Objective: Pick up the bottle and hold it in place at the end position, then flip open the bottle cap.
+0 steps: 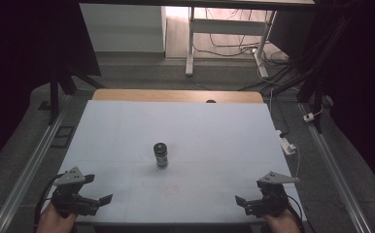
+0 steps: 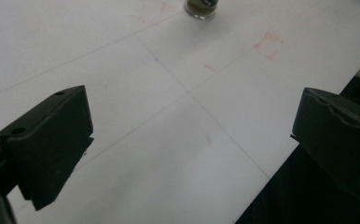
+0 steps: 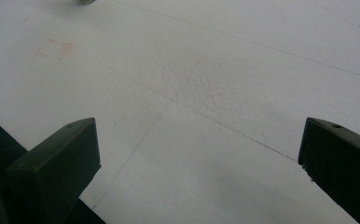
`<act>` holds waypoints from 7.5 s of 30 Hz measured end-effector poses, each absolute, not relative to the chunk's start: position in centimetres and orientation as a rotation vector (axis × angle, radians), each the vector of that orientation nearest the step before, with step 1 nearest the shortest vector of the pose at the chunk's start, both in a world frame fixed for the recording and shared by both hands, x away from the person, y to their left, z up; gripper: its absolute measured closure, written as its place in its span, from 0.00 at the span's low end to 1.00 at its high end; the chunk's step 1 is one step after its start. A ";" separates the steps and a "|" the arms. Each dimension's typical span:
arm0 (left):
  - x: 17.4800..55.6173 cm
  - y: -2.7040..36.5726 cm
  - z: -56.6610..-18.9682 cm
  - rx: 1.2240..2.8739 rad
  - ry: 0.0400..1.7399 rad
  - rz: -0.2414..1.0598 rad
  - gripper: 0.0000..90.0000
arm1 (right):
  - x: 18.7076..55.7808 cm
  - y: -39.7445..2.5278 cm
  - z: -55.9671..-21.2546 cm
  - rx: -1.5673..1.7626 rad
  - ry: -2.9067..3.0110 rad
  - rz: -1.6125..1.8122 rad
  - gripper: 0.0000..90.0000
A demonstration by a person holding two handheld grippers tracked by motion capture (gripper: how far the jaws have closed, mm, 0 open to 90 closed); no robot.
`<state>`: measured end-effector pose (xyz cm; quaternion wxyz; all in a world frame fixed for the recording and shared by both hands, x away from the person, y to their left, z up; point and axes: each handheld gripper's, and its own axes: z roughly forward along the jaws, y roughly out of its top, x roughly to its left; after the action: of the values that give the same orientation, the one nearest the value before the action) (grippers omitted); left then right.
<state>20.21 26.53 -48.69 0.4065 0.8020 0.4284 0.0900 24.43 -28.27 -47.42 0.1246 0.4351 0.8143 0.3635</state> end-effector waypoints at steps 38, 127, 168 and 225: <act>27.1 20.9 -49.1 2.105 0.975 0.234 0.00 | 24.4 -28.2 -47.4 1.266 2.381 1.051 0.00; 39.8 10.3 -48.7 2.222 0.706 0.295 0.59 | 24.4 -28.1 -47.5 1.248 2.397 1.047 0.00; 42.3 9.5 -51.4 2.228 0.732 0.294 0.59 | 24.1 -28.2 -47.3 1.215 2.385 1.067 0.00; 42.1 9.5 -51.6 2.224 0.743 0.296 0.60 | 27.5 -20.9 -44.2 0.922 2.444 1.324 0.00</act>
<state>42.14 9.53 -51.56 0.3792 0.8708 0.2907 0.1159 27.55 -20.89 -44.18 0.1061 0.3132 0.8298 0.4496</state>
